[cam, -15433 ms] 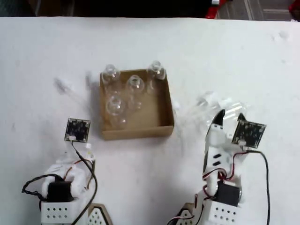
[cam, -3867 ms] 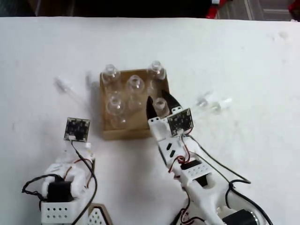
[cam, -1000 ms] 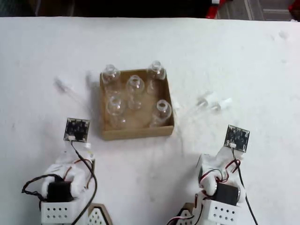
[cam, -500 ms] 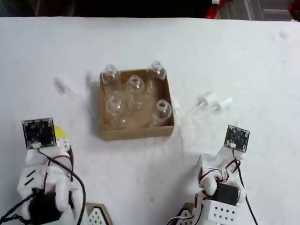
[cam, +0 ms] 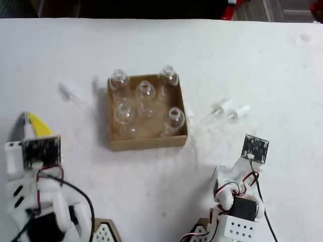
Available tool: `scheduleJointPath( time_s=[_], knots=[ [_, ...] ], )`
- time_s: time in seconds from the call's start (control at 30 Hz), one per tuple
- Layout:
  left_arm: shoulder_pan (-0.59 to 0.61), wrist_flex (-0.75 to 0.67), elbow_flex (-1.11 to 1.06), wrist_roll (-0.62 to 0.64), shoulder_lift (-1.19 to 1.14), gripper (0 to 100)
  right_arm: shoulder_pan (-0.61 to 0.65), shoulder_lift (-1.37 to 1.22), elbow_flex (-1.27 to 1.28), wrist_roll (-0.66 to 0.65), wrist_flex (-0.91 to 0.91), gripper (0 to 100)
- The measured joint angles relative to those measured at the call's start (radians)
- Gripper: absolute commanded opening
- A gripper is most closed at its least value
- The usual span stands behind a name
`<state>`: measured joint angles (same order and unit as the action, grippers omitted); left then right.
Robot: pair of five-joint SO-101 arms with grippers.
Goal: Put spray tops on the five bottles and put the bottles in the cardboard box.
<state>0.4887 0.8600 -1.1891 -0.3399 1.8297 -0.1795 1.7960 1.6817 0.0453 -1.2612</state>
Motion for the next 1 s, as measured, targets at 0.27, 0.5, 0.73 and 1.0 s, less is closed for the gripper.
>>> scheduleJointPath(
  time_s=[0.27,0.5,0.73,1.0],
  knots=[
    [0.058,0.054,0.310,-0.058,-0.295,2,0.000,0.000,0.000,0.000,0.000,12.8],
    [0.058,0.232,0.684,0.044,-0.825,2,0.000,0.000,0.000,0.000,0.000,12.8],
    [0.055,0.411,0.968,0.238,-1.114,2,0.000,0.000,0.000,0.000,0.000,12.8],
    [-0.084,0.416,1.000,0.269,-1.313,2,0.000,0.000,0.000,0.000,0.000,12.8]
  ],
)
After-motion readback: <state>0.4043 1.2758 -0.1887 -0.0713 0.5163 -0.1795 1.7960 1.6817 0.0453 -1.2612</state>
